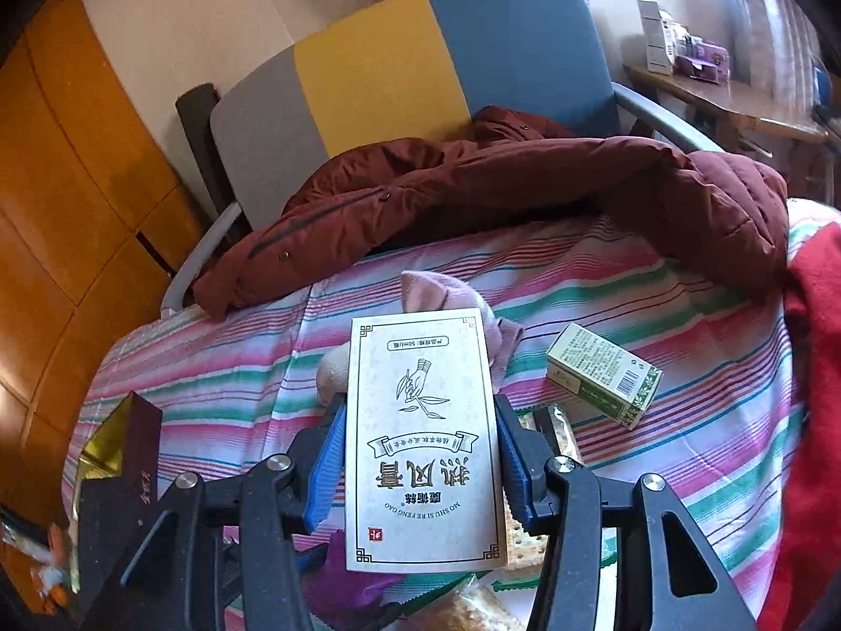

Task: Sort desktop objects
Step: 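Grasp the white medicine box with the right tool while the left tool grasps a purple packet, then carry box and packet over the gold tray and open both tools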

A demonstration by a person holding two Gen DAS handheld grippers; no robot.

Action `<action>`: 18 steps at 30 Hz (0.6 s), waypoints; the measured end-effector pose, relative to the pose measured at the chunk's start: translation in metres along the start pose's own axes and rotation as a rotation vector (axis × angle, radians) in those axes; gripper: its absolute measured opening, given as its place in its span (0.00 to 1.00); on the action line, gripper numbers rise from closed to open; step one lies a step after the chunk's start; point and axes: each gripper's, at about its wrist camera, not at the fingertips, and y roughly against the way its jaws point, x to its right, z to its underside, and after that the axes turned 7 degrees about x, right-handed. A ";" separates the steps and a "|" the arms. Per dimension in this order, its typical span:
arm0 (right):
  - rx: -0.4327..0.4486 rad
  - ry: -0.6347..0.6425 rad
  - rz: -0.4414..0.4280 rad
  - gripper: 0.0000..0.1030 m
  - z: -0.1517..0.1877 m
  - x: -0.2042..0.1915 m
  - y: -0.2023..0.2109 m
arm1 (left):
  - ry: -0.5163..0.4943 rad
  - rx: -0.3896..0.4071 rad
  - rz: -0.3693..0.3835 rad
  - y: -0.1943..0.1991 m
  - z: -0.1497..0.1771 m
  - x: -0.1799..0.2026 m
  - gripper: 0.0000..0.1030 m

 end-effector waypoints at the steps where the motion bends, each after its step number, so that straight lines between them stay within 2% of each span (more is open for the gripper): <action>1: -0.004 0.003 -0.001 0.51 0.001 0.000 -0.001 | -0.007 0.006 -0.007 0.000 0.000 0.000 0.44; 3: -0.009 0.009 0.000 0.51 0.002 -0.001 -0.003 | -0.019 0.014 -0.014 0.000 0.001 0.001 0.39; 7: -0.005 0.036 -0.023 0.51 0.004 -0.006 -0.004 | -0.040 0.036 -0.022 0.006 0.009 0.002 0.38; 12: -0.041 0.080 -0.039 0.51 0.010 -0.015 -0.012 | 0.021 0.063 -0.034 0.024 0.025 -0.009 0.37; 18: -0.068 0.142 -0.082 0.51 0.020 -0.032 -0.017 | 0.085 0.128 -0.080 0.067 0.046 -0.027 0.37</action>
